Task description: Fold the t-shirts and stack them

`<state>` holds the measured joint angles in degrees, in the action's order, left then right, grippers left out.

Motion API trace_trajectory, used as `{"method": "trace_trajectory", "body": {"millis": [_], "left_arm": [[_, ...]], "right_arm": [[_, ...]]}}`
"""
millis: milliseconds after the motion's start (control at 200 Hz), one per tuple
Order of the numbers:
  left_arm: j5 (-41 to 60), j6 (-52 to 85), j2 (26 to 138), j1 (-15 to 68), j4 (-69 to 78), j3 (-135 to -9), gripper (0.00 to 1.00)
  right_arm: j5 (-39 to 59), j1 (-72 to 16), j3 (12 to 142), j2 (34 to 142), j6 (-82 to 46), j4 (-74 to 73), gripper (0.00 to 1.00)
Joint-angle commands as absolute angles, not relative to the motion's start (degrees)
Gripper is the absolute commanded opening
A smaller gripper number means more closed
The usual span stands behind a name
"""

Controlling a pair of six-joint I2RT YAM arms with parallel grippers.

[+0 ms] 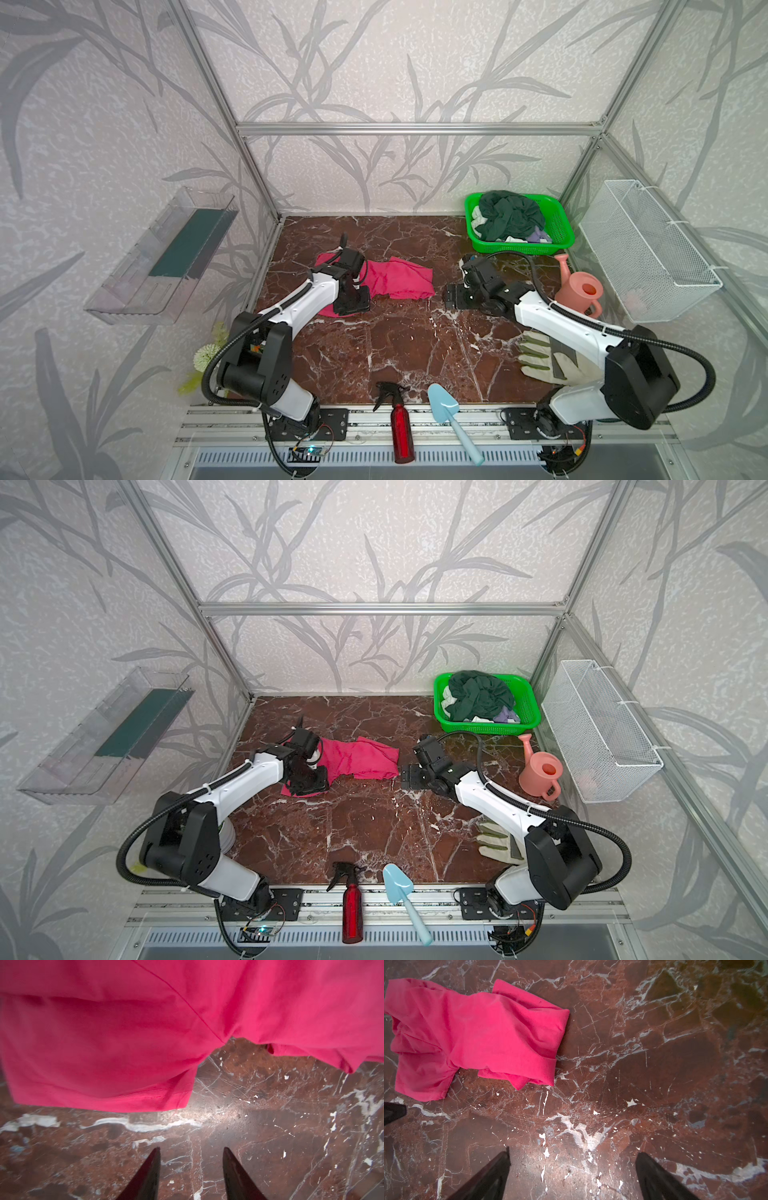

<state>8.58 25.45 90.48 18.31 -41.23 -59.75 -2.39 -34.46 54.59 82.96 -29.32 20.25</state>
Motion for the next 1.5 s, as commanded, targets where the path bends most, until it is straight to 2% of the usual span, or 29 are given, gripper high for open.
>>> {"method": "trace_trajectory", "body": {"millis": [0,395,555,640,695,785,1080,1315,1495], "left_arm": [[6.1,24.6,93.8,18.8,-38.9,-60.9,0.46],[1.6,24.4,102.4,18.9,-38.3,-65.8,0.37],[1.0,24.3,104.2,18.9,-39.5,-66.3,0.23],[0.3,24.3,104.1,18.9,-39.8,-66.1,0.06],[0.0,24.4,103.4,18.9,-40.4,-66.3,0.00],[-0.3,24.1,100.5,18.9,-41.7,-66.4,0.00],[-3.6,23.8,86.7,18.8,-48.3,-68.2,0.00],[-4.6,23.3,85.3,18.8,-50.5,-70.3,0.00],[-4.0,23.2,85.3,18.8,-50.3,-70.6,0.00]], "right_arm": [[-1.2,-34.7,55.8,84.0,-29.2,19.9,0.94],[-0.3,-34.7,55.7,86.6,-29.1,19.2,0.94],[0.2,-34.6,57.5,89.4,-28.7,18.9,0.92],[0.5,-34.7,58.2,90.8,-28.7,18.1,0.92],[0.5,-34.7,58.5,91.9,-28.7,17.0,0.91],[1.0,-34.6,59.6,94.5,-28.4,15.1,0.87],[4.6,-34.7,66.0,105.4,-26.3,11.1,0.63],[5.7,-35.0,69.5,110.6,-26.2,9.9,0.56],[6.1,-35.7,69.7,112.1,-26.4,9.6,0.45]]}}
